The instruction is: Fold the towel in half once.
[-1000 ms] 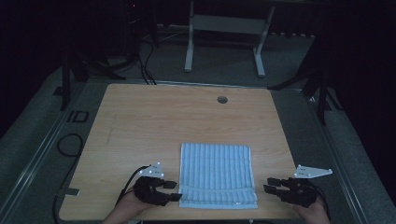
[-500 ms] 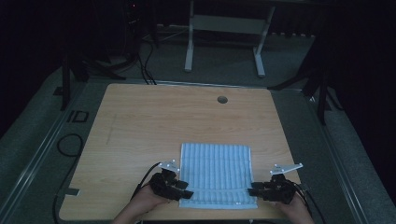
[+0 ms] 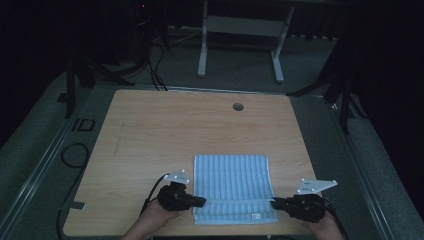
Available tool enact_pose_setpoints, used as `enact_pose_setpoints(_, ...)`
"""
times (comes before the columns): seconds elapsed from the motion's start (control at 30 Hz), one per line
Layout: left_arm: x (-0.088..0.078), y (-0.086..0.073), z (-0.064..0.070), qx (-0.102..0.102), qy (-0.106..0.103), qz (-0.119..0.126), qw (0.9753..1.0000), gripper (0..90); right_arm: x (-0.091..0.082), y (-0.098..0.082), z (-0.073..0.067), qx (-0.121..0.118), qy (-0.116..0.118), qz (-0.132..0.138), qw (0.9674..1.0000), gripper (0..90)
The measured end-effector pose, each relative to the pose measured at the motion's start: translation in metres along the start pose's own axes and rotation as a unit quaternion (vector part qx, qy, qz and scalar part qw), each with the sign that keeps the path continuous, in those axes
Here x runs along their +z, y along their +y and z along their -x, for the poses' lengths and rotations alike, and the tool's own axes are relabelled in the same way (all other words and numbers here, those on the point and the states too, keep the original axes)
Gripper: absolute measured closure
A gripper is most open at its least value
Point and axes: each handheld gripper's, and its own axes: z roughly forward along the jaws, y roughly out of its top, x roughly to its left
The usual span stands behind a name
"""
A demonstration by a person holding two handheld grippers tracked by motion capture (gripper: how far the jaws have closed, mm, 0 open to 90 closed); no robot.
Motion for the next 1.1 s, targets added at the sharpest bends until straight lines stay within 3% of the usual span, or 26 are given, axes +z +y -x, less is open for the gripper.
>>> enact_pose_setpoints(0.07, 0.001, -0.002, 0.002, -0.001, 0.019, -0.006, 0.9998, 88.6, -0.012, -0.002, -0.007, -0.008, -0.003, 0.008, 0.9999, 82.0)
enact_pose_setpoints(0.1, 0.004, -0.003, -0.001, -0.013, 0.024, -0.013, 0.9995, 83.8, -0.015, -0.004, -0.008, -0.009, -0.005, 0.011, 0.9999, 82.0)
enact_pose_setpoints(0.17, 0.011, -0.004, -0.002, -0.016, 0.046, -0.036, 0.9981, 60.5, -0.017, -0.007, -0.009, -0.003, -0.006, 0.009, 0.9999, 82.0)
enact_pose_setpoints(0.2, 0.014, -0.004, -0.003, -0.014, 0.053, -0.042, 0.9976, 54.7, -0.015, -0.009, -0.008, -0.002, -0.009, 0.006, 0.9999, 82.0)
enact_pose_setpoints(0.23, 0.018, -0.004, -0.003, -0.007, 0.049, -0.053, 0.9973, 53.4, -0.013, -0.01, -0.007, 0.001, -0.011, 0.002, 0.9999, 82.0)
enact_pose_setpoints(0.27, 0.024, -0.004, -0.002, 0.012, 0.063, -0.062, 0.996, 53.3, -0.011, -0.01, -0.006, 0.004, -0.01, -0.001, 0.9999, 82.0)
enact_pose_setpoints(0.33, 0.032, -0.004, -0.002, 0.028, 0.074, -0.078, 0.9938, 53.4, -0.007, -0.012, -0.005, 0.007, -0.007, -0.003, 1.0, 82.0)
enact_pose_setpoints(0.4, 0.035, -0.004, -0.001, 0.039, 0.083, -0.077, 0.9928, 54.7, -0.004, -0.012, -0.004, 0.008, -0.005, -0.005, 0.9999, 82.0)
enact_pose_setpoints(0.47, 0.037, -0.002, 0.003, 0.062, 0.096, -0.087, 0.9896, 56.0, -0.002, -0.012, -0.004, 0.007, -0.005, -0.007, 0.9999, 82.0)
enact_pose_setpoints(0.5, 0.037, -0.002, 0.003, 0.062, 0.096, -0.087, 0.9896, 57.3, -0.002, -0.012, -0.004, 0.007, -0.005, -0.007, 0.9999, 82.0)
enact_pose_setpoints(0.53, 0.038, -0.003, 0.006, 0.082, 0.113, -0.091, 0.986, 57.3, -0.002, -0.012, -0.003, 0.009, -0.006, -0.009, 0.9999, 82.0)
enact_pose_setpoints(0.57, 0.038, -0.003, 0.006, 0.084, 0.117, -0.09, 0.9855, 63.7, -0.001, -0.013, -0.002, 0.01, -0.008, -0.01, 0.9999, 82.0)
enact_pose_setpoints(0.6, 0.038, -0.003, 0.006, 0.083, 0.119, -0.088, 0.9854, 70.7, -0.001, -0.014, -0.001, 0.012, -0.009, -0.008, 0.9999, 82.0)
enact_pose_setpoints(0.7, 0.037, -0.004, 0.008, 0.088, 0.123, -0.08, 0.9852, 79.0, -0.001, -0.014, 0.0, 0.014, -0.011, -0.01, 0.9998, 82.0)
enact_pose_setpoints(0.77, 0.036, -0.002, 0.009, 0.085, 0.115, -0.074, 0.987, 83.7, -0.001, -0.014, 0.001, 0.015, -0.011, -0.01, 0.9998, 82.0)
enact_pose_setpoints(0.83, 0.036, -0.001, 0.011, 0.091, 0.109, -0.079, 0.9867, 84.6, -0.001, -0.013, 0.001, 0.013, -0.013, -0.01, 0.9998, 82.0)
enact_pose_setpoints(0.93, 0.031, 0.001, 0.013, 0.085, 0.096, -0.056, 0.9901, 85.0, -0.001, -0.011, 0.001, 0.012, -0.013, -0.009, 0.9998, 82.0)
enact_pose_setpoints(1.0, 0.026, 0.002, 0.017, 0.093, 0.1, -0.036, 0.99, 84.9, -0.003, -0.009, 0.0, 0.009, -0.014, -0.007, 0.9998, 82.0)
enact_pose_setpoints(1.03, 0.022, 0.002, 0.019, 0.096, 0.086, -0.031, 0.9912, 84.9, -0.005, -0.009, -0.001, 0.009, -0.014, -0.005, 0.9998, 82.0)
enact_pose_setpoints(1.1, 0.019, 0.002, 0.022, 0.101, 0.079, -0.025, 0.9914, 84.7, -0.008, -0.009, -0.003, 0.008, -0.015, -0.002, 0.9999, 82.0)
